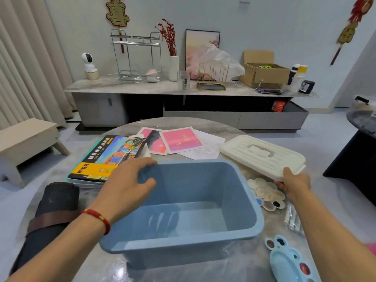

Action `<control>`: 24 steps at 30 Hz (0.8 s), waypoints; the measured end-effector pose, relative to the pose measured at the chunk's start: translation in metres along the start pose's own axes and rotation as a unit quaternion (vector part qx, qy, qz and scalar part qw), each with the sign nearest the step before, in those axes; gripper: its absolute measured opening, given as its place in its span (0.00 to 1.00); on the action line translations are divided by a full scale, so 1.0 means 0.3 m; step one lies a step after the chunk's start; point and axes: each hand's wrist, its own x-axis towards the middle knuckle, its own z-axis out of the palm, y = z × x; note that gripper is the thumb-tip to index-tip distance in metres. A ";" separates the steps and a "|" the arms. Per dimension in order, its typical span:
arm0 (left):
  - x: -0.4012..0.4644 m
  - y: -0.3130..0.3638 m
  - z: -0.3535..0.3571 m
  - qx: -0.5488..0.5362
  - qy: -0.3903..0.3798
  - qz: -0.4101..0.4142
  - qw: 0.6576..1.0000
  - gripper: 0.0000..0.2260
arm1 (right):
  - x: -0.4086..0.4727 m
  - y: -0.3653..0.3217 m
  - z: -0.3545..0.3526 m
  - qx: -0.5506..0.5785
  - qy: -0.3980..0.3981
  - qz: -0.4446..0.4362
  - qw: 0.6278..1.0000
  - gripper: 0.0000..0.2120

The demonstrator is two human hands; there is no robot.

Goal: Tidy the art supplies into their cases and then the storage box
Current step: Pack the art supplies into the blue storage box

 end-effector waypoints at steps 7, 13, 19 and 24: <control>-0.064 -0.086 -0.075 -0.214 0.139 -0.113 0.960 0.13 | 0.057 0.039 0.007 -0.346 0.007 -0.079 0.935 0.21; -0.151 -0.360 -0.139 0.108 0.070 -0.224 0.966 0.17 | -0.134 -0.037 0.031 -0.373 -0.070 -0.169 0.909 0.17; -0.210 -0.497 -0.041 0.197 -0.057 -0.356 0.911 0.52 | -0.404 -0.129 0.072 -0.238 -0.190 -0.199 0.932 0.11; -0.200 -0.455 -0.128 0.110 0.012 -0.353 0.929 0.49 | -0.600 -0.189 0.051 -0.206 -0.191 -0.306 0.910 0.10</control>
